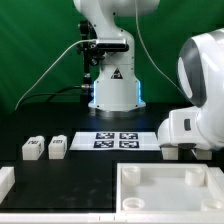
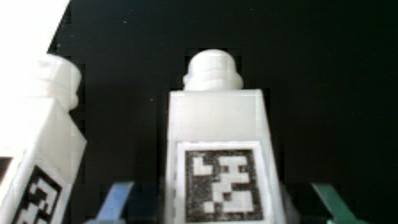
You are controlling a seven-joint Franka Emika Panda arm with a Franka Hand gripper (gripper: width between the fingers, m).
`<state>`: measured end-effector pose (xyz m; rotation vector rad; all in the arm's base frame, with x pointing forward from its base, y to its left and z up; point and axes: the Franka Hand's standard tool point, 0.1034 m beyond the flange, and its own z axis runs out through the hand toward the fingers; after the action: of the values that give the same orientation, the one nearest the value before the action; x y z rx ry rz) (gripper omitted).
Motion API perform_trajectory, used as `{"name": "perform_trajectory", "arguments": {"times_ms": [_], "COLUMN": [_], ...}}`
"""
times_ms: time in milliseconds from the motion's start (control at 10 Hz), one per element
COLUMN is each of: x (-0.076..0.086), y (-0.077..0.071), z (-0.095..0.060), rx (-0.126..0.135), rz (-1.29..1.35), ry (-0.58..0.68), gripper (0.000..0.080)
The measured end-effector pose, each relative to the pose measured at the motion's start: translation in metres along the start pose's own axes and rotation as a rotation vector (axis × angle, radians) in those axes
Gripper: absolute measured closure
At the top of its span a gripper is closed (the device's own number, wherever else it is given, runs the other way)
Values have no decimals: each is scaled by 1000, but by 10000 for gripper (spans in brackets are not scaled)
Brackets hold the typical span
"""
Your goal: Assemble one leg
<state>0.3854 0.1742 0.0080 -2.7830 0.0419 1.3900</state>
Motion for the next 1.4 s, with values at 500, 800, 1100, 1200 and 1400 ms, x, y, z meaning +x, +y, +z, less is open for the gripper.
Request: {"name": "perform_trajectory", "arguments": {"times_ms": [500, 800, 1100, 1200, 1400], "x": [0, -11, -24, -34, -33], "y": [0, 20, 43, 42, 40], "z": [-2, -90, -181, -196, -196], "rx": [1, 26, 63, 67, 77], "rz": [0, -85, -94, -81, -60], "ry": [2, 56, 283, 376, 624], "gripper": [509, 509, 509, 509, 509]}}
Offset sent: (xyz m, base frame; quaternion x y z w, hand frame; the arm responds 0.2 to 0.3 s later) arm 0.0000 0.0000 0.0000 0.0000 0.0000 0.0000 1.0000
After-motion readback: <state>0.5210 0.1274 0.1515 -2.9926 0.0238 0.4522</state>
